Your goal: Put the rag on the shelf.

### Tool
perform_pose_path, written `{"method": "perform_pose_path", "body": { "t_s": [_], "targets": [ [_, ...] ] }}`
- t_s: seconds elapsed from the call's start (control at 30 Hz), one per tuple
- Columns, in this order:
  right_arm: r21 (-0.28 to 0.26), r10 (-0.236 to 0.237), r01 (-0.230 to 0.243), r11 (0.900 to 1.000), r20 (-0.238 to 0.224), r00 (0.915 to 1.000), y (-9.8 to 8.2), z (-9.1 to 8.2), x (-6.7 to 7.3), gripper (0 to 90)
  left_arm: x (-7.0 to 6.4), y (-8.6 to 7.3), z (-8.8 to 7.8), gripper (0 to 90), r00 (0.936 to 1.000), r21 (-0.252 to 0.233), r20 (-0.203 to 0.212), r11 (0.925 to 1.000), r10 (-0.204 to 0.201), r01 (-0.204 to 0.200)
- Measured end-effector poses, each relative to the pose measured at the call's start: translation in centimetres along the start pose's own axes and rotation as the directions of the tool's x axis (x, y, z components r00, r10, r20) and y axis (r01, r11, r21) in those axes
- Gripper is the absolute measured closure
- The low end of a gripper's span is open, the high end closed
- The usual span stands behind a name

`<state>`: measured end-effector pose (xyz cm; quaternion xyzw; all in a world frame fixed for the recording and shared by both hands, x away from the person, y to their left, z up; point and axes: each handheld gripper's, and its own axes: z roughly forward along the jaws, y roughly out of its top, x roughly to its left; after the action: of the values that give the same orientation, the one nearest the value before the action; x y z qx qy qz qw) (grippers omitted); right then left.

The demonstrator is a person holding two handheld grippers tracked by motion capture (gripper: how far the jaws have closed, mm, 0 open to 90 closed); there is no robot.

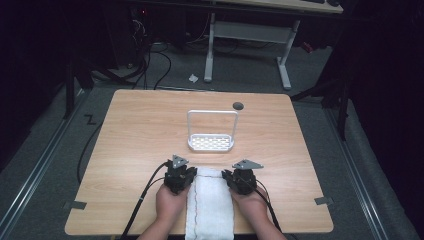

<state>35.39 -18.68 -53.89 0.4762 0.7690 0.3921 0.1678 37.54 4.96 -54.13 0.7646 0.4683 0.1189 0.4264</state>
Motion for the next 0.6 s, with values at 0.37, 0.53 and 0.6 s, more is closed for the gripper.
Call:
{"method": "perform_pose_path", "body": {
  "t_s": [0.37,0.53,0.6],
  "targets": [
    [-0.005,-0.013,0.014,1.0,0.025,0.9996,-0.08,-0.07,0.47,85.5,0.25,-0.02,-0.03,83.9,0.9995,0.003,0.022,0.9997,-0.023,0.023],
    [-0.026,-0.013,0.013,1.0,0.014,0.9998,-0.14,-0.27,0.36,85.8,-0.03,-0.1,-0.28,84.3,0.9999,-0.023,0.01,0.9997,0.001,-0.001],
    [-0.037,-0.019,0.019,0.999,0.017,0.9997,-0.16,-0.35,0.32,85.7,-0.23,-0.12,-0.64,84.3,0.9999,-0.06,0.002,0.9981,0.012,-0.012]
  ]
}}
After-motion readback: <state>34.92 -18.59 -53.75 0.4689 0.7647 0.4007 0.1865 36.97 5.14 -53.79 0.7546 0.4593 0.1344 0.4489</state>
